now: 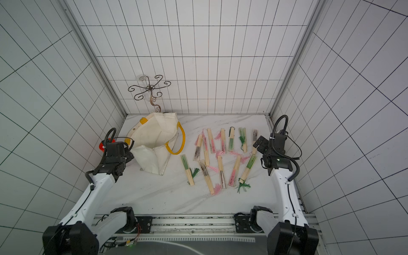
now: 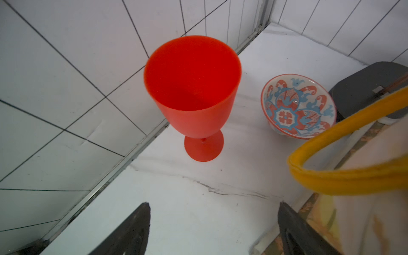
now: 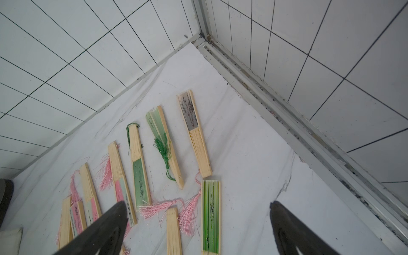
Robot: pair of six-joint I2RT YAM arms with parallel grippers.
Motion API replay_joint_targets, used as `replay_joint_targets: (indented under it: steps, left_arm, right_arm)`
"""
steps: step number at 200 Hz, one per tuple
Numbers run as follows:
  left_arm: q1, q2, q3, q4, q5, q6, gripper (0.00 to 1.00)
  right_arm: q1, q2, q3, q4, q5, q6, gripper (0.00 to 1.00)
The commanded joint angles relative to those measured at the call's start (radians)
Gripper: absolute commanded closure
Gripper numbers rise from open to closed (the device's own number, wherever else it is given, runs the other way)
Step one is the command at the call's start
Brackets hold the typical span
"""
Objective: Take out the folding fans from the tote bags
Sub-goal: Reset both arms
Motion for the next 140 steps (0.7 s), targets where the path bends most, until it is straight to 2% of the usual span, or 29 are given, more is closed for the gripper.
replay_joint_targets:
  steps: [1, 40, 88, 122, 140]
  left_arm:
    - [-0.020, 0.032, 0.005, 0.138, 0.040, -0.024, 0.12]
    - [-0.038, 0.105, -0.015, 0.314, 0.030, 0.018, 0.11]
    - [-0.039, 0.088, -0.203, 0.694, 0.005, 0.094, 0.11]
    - [-0.038, 0.059, -0.427, 1.109, 0.094, 0.160, 0.11]
    - [-0.036, 0.080, -0.492, 1.244, 0.157, 0.203, 0.11]
  right_arm:
    - [-0.009, -0.034, -0.089, 0.118, 0.040, 0.025, 0.00]
    - [-0.009, -0.100, -0.250, 0.404, 0.129, -0.053, 0.00]
    - [-0.009, -0.122, -0.447, 0.763, 0.126, -0.139, 0.00]
    - [-0.009, -0.022, -0.501, 0.918, 0.141, -0.188, 0.00]
    - [-0.008, 0.027, -0.536, 1.009, 0.148, -0.202, 0.00]
